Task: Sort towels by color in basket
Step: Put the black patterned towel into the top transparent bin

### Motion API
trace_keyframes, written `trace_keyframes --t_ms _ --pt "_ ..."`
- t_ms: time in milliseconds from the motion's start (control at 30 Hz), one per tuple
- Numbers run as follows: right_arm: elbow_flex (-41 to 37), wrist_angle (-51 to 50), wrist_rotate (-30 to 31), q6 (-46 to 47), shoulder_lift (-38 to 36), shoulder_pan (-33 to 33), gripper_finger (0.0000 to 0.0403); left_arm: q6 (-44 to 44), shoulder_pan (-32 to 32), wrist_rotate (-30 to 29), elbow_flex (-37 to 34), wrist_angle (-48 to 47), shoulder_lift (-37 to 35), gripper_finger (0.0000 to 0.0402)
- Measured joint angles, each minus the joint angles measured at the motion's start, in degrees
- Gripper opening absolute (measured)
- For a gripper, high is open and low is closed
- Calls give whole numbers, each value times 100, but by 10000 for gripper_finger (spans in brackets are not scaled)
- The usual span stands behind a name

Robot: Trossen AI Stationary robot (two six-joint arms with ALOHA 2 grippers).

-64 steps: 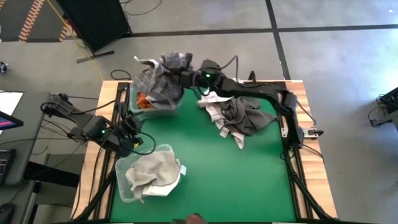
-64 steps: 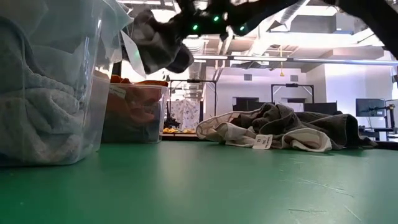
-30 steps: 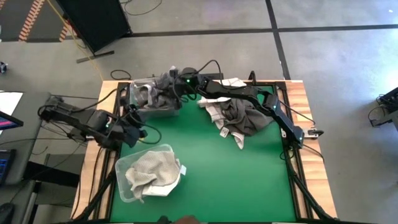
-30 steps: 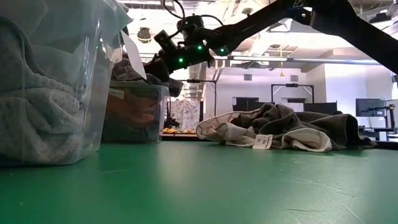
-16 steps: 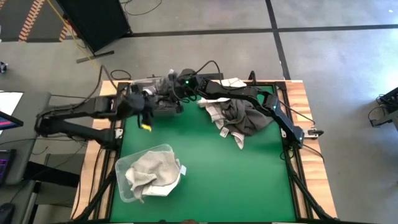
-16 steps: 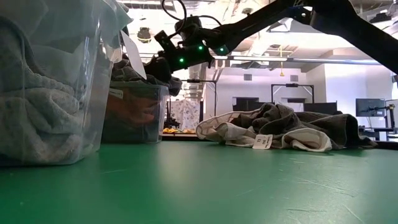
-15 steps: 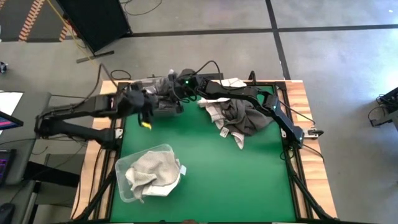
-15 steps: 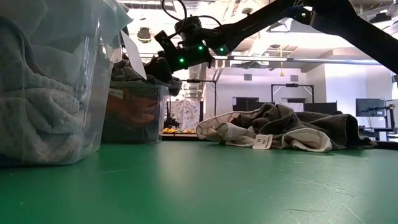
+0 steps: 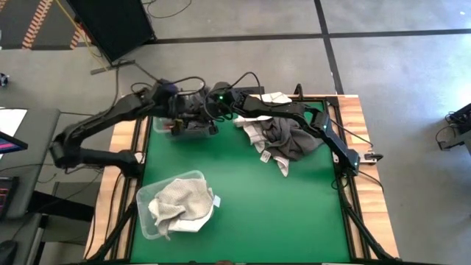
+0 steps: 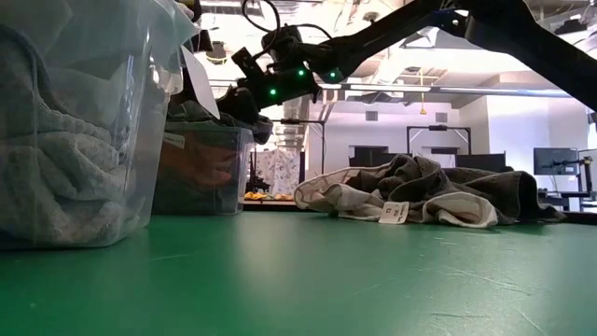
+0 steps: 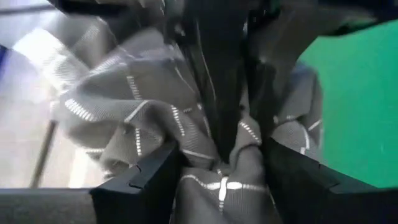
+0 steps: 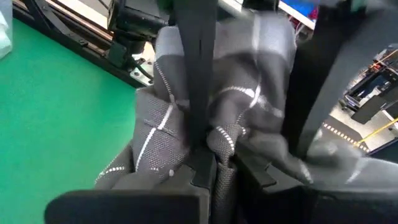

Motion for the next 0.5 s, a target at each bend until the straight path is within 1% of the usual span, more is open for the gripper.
trace_keyframes --t_ms 167,300,400,500 --pt "-15 -164 26 0 9 -9 57 337 244 62 7 -9 610 218" --pt "-15 -254 26 -2 9 -9 60 376 261 38 7 -10 781 212" --pt "-15 -251 25 0 7 -3 79 431 263 10 7 -70 782 191" --pt "-15 -356 8 0 -67 8 115 461 326 9 7 -208 786 160"
